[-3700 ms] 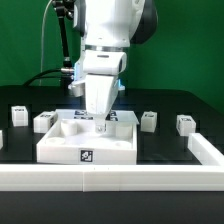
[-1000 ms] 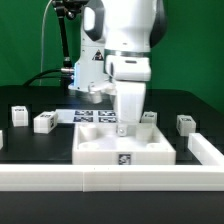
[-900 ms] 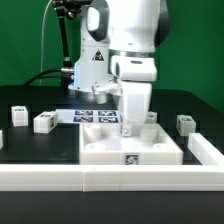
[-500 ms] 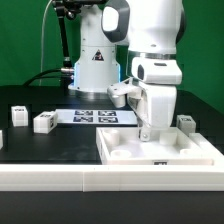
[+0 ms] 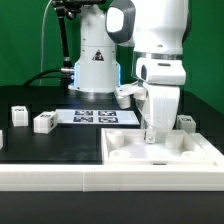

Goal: Assemble one leg

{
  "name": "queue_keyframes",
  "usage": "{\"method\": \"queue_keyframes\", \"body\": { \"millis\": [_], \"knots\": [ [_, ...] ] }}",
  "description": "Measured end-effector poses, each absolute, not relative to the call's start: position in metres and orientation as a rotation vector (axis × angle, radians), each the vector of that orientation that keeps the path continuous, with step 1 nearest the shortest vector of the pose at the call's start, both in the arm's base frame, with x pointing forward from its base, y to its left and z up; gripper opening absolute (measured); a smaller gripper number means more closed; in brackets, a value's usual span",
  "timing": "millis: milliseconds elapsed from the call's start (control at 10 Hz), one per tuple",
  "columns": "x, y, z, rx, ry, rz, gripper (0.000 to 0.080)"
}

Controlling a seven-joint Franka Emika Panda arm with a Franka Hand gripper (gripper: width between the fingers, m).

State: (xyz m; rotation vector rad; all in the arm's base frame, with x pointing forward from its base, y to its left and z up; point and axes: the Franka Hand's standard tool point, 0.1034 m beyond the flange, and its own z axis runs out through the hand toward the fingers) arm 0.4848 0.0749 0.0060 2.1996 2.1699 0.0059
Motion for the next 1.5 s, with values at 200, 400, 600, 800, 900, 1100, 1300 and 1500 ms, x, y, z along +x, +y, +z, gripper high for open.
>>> {"method": "queue_keyframes", "body": {
  "millis": [200, 400, 600, 800, 900, 1100, 1300, 1500],
  "knots": [
    [0.485, 0.075, 0.006, 2.200, 2.170, 0.006, 0.0058],
    [0.485, 0.075, 0.006, 2.200, 2.169, 0.006, 0.0174],
    [0.485, 0.075, 0.006, 2.200, 2.169, 0.006, 0.0446],
    [0.485, 0.074, 0.006, 2.200, 2.169, 0.006, 0.0591],
    [0.485, 0.074, 0.006, 2.200, 2.169, 0.006, 0.0636],
    [0.485, 0.074, 0.006, 2.200, 2.169, 0.006, 0.0647],
    [0.485, 0.075, 0.007, 2.200, 2.168, 0.007, 0.0649],
    [0.482, 0.082, 0.031, 2.259, 2.078, 0.045, 0.0649]
  ]
}}
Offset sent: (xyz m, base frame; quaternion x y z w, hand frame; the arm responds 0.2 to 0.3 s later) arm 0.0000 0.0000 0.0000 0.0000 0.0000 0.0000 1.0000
